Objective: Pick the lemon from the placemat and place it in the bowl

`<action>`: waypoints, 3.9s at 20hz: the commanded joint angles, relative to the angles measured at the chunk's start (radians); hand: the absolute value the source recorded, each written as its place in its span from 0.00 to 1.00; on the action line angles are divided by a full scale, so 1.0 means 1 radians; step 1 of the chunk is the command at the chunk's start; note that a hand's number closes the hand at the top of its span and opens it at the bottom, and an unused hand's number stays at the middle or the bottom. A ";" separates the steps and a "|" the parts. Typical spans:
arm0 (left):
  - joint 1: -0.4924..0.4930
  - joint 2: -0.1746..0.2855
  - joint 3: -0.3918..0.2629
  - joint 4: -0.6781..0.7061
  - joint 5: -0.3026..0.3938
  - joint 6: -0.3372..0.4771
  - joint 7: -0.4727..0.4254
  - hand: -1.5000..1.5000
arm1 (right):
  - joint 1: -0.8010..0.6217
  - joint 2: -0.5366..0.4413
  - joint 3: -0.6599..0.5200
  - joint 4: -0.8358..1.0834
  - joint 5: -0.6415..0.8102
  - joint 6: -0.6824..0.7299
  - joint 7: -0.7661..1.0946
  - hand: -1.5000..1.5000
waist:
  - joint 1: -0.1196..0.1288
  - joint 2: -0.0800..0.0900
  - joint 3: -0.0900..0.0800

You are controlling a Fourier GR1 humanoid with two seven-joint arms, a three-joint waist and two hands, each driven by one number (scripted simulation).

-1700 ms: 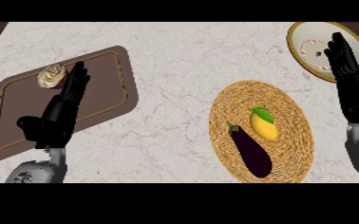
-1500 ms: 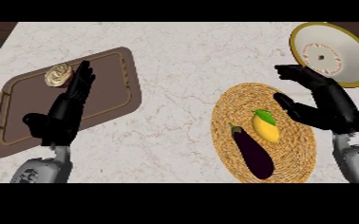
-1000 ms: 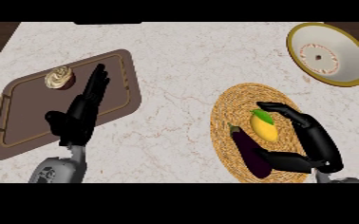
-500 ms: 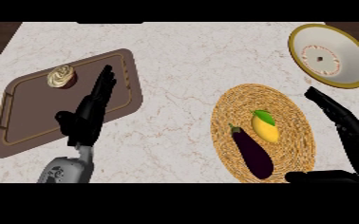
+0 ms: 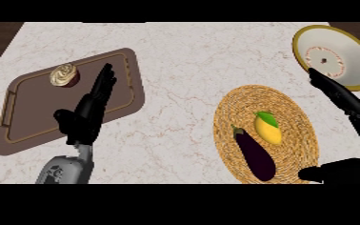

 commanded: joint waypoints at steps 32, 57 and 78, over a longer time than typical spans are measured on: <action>0.051 -0.014 0.102 -0.034 -0.018 -0.110 -0.005 0.50 | -0.018 0.232 -0.100 0.254 0.102 0.414 0.037 0.00 | -0.003 0.000 0.001; 0.039 -0.070 0.087 -0.105 -0.067 -0.108 0.093 0.50 | -0.087 0.412 -0.023 0.563 0.550 0.230 -0.184 0.00 | -0.001 -0.001 0.001; -0.010 -0.098 0.097 0.015 -0.111 -0.092 -0.006 0.50 | -0.061 0.244 -0.112 0.568 0.490 0.461 -0.513 1.00 | -0.008 -0.001 0.001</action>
